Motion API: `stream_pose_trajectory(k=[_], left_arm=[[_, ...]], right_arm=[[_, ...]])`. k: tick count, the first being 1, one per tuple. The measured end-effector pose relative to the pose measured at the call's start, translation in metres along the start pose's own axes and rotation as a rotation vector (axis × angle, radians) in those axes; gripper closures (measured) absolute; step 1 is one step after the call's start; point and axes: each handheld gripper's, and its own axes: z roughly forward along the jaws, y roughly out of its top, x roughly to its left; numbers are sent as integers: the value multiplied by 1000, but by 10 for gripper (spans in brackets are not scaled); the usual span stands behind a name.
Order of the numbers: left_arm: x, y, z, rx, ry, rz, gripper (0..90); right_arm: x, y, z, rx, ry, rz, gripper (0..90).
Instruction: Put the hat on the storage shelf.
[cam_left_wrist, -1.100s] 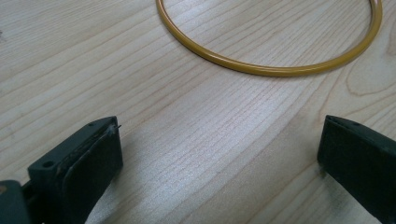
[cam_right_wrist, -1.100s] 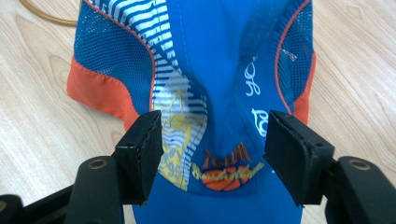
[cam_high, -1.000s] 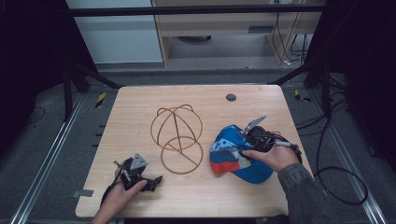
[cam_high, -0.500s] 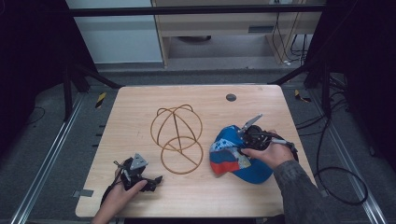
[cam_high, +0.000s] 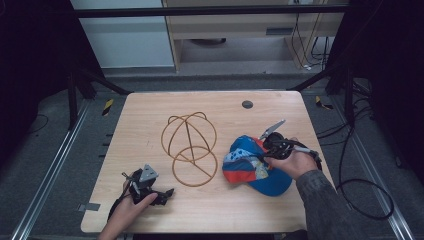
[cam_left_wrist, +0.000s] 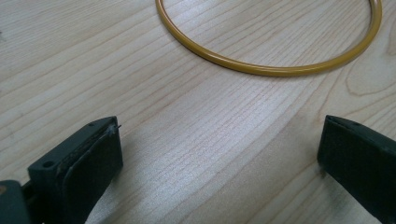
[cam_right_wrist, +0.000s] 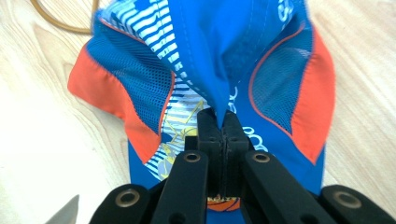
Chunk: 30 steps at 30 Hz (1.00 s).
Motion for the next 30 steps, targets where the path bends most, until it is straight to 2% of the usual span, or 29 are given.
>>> stream_pose_trajectory(k=[11,22,30], left_arm=[[0,0,0,0,0,0,0],[0,0,0,-4,0,-4,0],[0,0,0,-2,0,-1,0]], right_arm=[[0,17,-45,-61,13,4,899],[1,33,-95,-146,-32,-21,899],[3,41,-125,-202,-43,-35,899]])
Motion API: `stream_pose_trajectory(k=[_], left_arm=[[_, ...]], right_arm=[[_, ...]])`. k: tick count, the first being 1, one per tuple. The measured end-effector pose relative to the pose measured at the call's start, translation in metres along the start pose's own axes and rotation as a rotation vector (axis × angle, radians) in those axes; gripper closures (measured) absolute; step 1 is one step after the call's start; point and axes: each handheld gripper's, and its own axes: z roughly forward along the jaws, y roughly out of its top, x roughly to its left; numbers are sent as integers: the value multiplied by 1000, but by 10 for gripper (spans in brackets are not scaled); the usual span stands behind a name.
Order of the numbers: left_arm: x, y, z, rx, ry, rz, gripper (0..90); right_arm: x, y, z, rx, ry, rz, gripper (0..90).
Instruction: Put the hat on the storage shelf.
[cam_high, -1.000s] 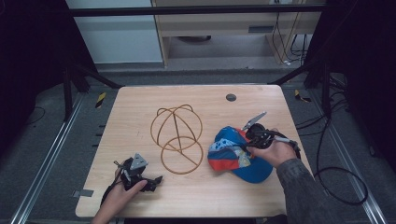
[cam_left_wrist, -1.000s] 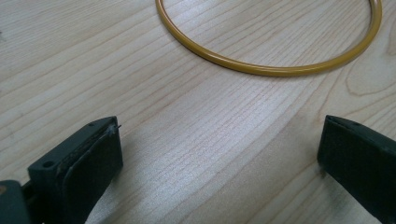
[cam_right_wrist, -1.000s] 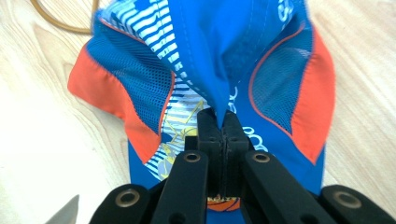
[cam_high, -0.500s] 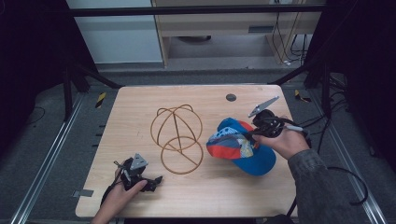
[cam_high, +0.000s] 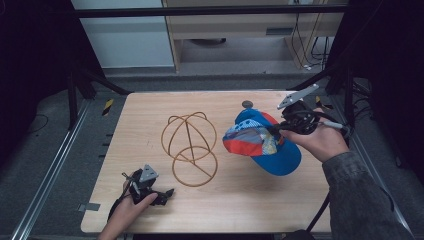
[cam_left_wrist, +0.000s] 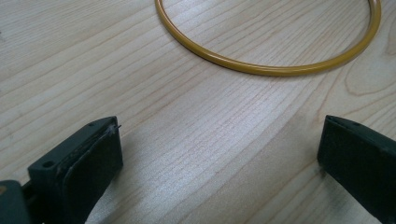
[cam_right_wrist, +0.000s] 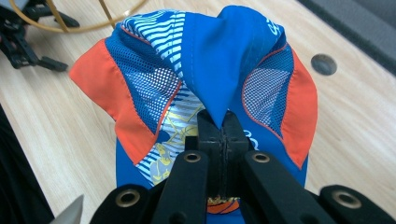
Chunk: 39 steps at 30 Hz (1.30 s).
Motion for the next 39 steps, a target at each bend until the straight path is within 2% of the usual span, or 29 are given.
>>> stream_pose_trajectory(k=[7,16,25,39], left_arm=[[0,0,0,1,0,0,0],[0,0,0,-1,0,0,0],[0,0,0,3,-1,1,0],[0,0,0,2,0,0,0]], right_arm=[[6,12,-21,-39,-17,-24,899],[3,22,-35,-109,-20,-10,899],[6,40,-49,-159,-47,-27,899],[15,67,-57,-206,-54,-54,900]])
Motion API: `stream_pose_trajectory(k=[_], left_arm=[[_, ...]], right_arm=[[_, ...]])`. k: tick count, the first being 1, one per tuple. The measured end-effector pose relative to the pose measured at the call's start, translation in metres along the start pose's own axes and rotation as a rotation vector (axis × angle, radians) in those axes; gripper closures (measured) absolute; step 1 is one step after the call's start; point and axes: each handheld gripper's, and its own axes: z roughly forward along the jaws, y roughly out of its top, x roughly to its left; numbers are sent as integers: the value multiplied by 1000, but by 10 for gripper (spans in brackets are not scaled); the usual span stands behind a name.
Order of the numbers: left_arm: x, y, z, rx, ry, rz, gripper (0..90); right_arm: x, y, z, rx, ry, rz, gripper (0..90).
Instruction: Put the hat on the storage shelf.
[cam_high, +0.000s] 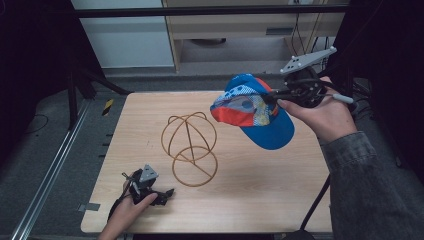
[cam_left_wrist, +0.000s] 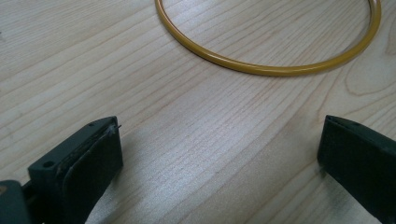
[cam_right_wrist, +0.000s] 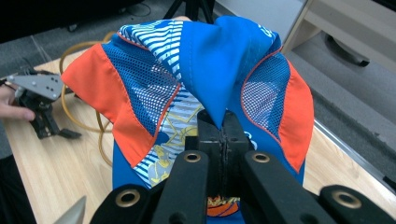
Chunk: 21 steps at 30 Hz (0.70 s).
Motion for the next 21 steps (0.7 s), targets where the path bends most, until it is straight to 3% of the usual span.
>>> stream_pose_trajectory(k=[13,21], left_arm=[[0,0,0,2,2,0,0],[0,0,0,1,3,2,0]], right_arm=[[18,29,18,-18,17,-52,899],[31,51,31,-56,41,-79,899]])
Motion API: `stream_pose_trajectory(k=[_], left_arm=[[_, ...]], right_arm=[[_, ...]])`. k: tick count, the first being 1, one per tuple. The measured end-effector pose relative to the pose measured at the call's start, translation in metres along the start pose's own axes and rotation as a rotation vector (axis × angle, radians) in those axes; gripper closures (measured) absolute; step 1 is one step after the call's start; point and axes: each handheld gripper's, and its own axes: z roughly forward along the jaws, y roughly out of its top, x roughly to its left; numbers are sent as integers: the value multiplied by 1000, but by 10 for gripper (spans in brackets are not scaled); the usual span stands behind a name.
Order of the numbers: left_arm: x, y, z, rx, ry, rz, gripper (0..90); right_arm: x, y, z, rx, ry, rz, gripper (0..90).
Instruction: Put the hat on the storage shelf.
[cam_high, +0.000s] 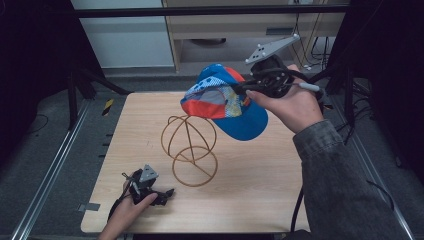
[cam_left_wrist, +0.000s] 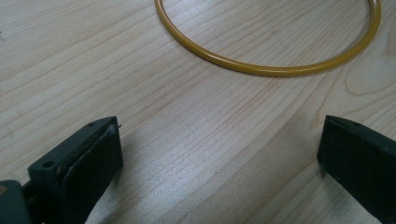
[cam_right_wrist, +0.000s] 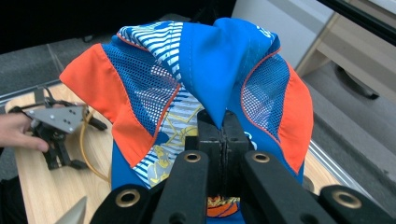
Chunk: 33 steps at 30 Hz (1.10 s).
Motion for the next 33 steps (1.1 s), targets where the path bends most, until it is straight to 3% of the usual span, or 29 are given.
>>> stream_pose_trajectory(k=[12,33], left_arm=[[0,0,0,-2,1,-2,0],[0,0,0,-2,1,-2,0]], right_arm=[[15,21,23,12,33,-42,899],[29,29,42,30,68,-65,899]])
